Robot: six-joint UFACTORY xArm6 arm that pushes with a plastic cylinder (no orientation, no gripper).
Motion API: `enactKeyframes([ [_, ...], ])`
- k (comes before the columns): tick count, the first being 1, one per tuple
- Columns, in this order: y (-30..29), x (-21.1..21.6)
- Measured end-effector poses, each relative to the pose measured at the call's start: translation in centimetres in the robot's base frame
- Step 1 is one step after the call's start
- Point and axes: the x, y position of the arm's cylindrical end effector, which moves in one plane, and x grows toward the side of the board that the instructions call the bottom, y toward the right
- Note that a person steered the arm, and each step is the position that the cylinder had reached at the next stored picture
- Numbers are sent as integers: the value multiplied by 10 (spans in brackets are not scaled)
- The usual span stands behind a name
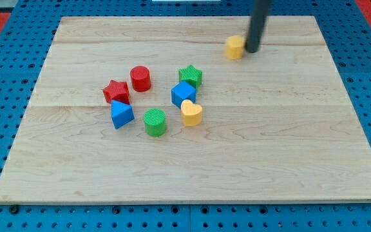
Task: Slide the yellow hexagon towards green star
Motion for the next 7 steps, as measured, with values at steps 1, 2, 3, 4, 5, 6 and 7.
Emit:
enactKeyframes([
  [1,-10,-47],
  [2,-56,-74],
  [3,-76,-10],
  [4,-65,26],
  [5,-67,-18],
  [6,-29,-46],
  [7,3,-38],
])
